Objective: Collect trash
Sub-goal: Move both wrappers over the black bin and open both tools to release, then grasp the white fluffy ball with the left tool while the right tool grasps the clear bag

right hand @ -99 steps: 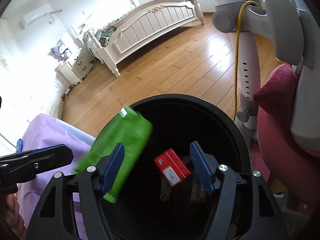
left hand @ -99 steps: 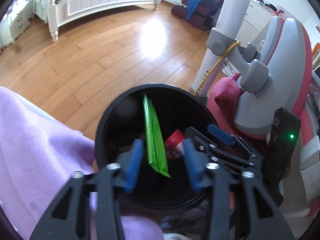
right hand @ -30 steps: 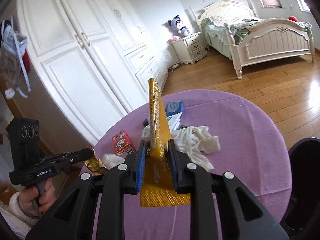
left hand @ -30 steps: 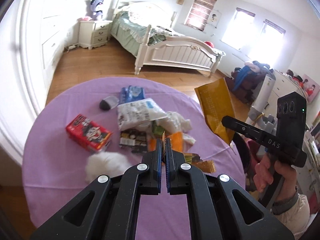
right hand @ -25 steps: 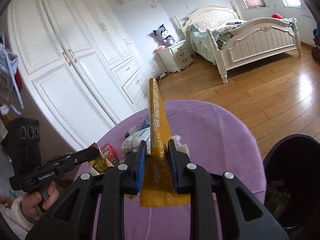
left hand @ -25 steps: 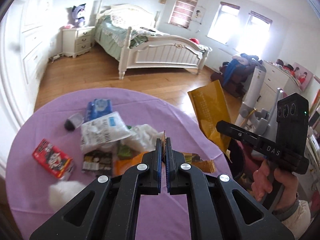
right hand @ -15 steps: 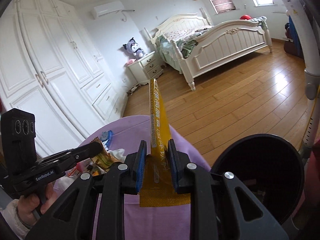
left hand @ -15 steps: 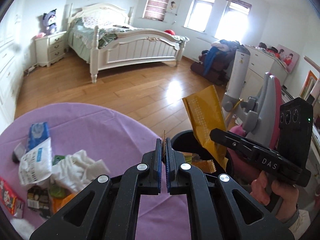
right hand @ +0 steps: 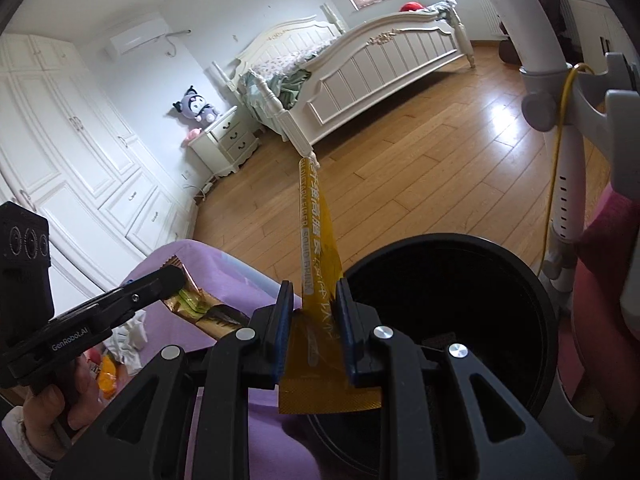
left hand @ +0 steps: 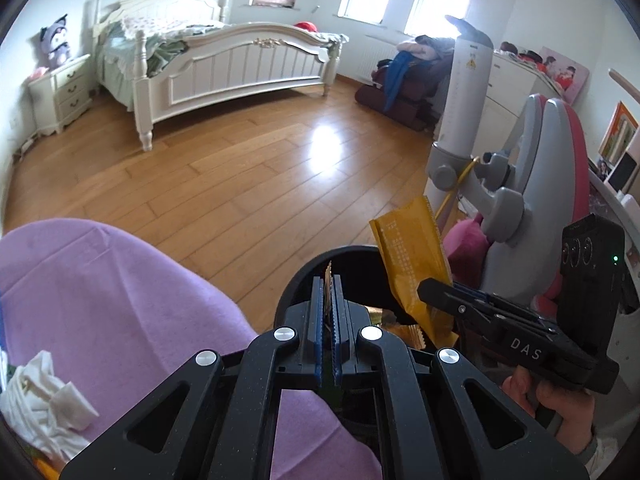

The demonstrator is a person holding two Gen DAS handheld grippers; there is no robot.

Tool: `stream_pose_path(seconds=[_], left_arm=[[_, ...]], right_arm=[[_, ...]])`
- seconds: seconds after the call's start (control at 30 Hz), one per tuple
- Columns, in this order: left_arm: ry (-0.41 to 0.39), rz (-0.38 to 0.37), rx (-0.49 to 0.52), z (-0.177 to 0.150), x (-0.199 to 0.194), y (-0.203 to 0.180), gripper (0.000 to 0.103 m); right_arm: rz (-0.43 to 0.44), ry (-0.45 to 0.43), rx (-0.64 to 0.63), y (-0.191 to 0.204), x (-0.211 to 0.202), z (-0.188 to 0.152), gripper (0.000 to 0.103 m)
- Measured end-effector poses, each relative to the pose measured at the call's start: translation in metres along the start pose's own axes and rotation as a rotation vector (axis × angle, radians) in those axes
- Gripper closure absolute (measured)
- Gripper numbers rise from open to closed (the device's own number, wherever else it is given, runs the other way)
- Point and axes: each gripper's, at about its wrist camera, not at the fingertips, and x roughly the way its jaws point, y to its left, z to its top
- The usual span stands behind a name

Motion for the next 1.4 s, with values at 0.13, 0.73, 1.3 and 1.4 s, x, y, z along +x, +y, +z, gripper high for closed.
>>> stream_pose_path(seconds=[0.13,0.73,1.3,1.4], left_arm=[[0.041,0.004,0.019,0.002,0.026,-0.008,0.098],[-0.045,0.036,0.006,-0.001,-0.03,-0.006,0.02],[-0.112,0.475,-0.343,-0.164,-0.259,0.198,0.013],[-0.068,0.466,-0.432,-0.194,-0.267,0.226,0.013]], right_arm=[[-0.021,0.025,0.028,-0.019,0.008,-0.006,0.081],[-0.003,0.026,0.018,-0.003,-0.011,-0.008,0.027],[0.394,0.281,-0.394,0.264,0.061,-0.032,0.022],[0.379,0.346,-0.448,0.3,0.088,-0.04,0.022]])
